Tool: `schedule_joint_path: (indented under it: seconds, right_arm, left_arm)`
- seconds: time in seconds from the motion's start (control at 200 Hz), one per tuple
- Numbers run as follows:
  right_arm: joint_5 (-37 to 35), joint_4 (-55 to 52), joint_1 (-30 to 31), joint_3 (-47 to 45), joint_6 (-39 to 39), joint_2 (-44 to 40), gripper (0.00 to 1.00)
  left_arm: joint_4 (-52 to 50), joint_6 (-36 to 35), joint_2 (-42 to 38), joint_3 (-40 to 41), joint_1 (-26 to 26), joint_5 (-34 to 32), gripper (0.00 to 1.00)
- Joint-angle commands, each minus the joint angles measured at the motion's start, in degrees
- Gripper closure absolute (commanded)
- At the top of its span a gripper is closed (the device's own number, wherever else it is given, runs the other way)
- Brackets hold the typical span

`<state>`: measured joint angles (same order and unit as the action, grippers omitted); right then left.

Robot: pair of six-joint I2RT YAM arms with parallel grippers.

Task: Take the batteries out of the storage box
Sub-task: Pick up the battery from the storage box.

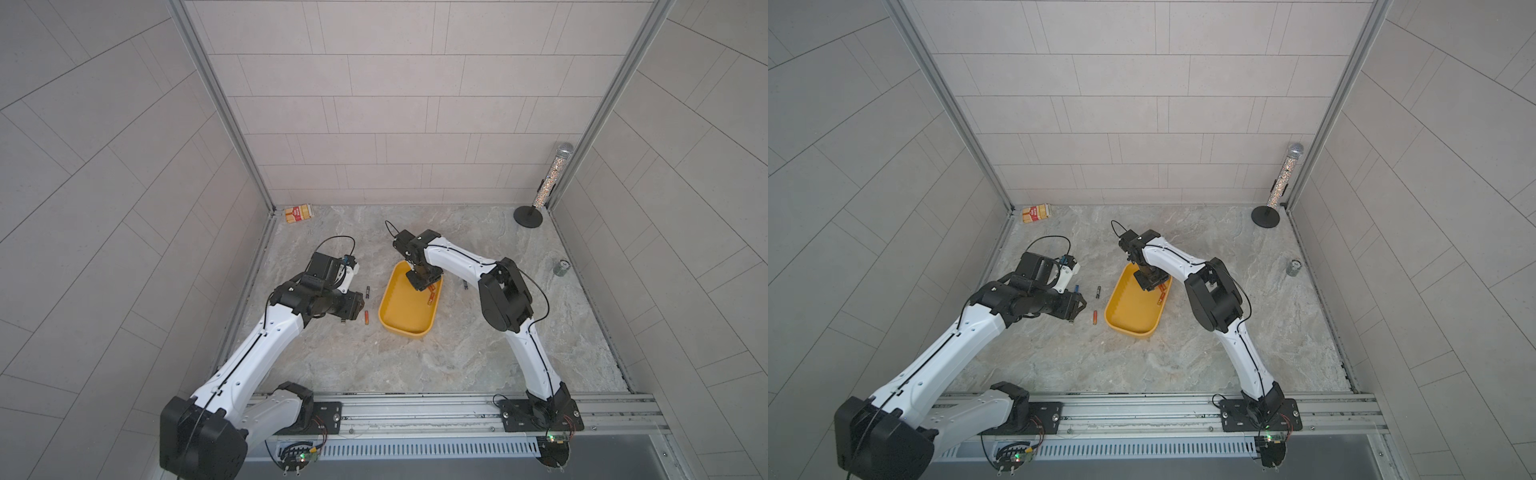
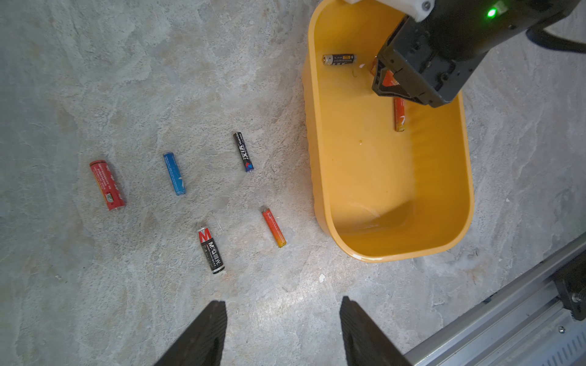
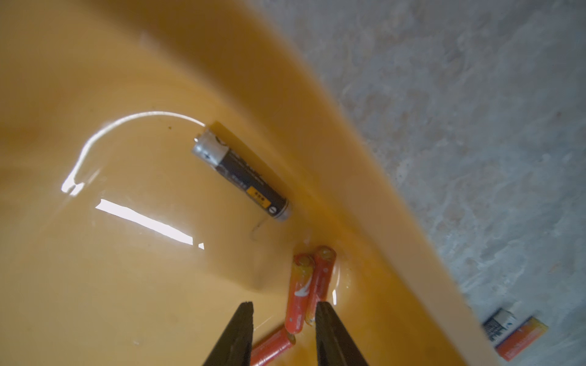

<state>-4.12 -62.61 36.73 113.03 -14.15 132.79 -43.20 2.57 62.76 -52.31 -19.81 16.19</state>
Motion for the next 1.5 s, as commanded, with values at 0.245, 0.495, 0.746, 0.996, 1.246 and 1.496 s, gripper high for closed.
schedule_joint_path:
  seconds: [0.245,0.495,0.746,0.996,1.246,1.496]
  right_arm:
    - [3.9,-0.1,-0.5,0.5,-0.6,2.2,0.85]
    - [5.0,0.0,-0.4,0.5,-0.9,0.9,0.84]
    - [-0.9,-2.4,-0.2,1.2,-1.0,-1.3,0.78]
    - [-2.0,-2.6,-0.6,1.3,-1.6,0.6,0.73]
    - [-2.3,-2.8,-0.5,1.6,-1.7,-1.0,0.71]
    - [-1.4,-3.0,-0.7,1.8,-2.0,0.7,0.71]
  left_arm:
    - [-0.6,-0.8,0.5,-0.3,-0.4,-2.8,0.35]
    - [-1.0,-0.7,0.8,-0.4,-0.3,-3.8,0.35]
    - [-1.1,-0.7,1.3,-0.5,-0.3,-3.7,0.34]
    - [-1.2,-0.7,1.4,-0.5,-0.3,-4.4,0.34]
    - [-1.2,-0.6,1.9,-0.6,-0.3,-4.3,0.34]
    - [-1.3,-0.6,1.5,-0.6,-0.3,-4.8,0.34]
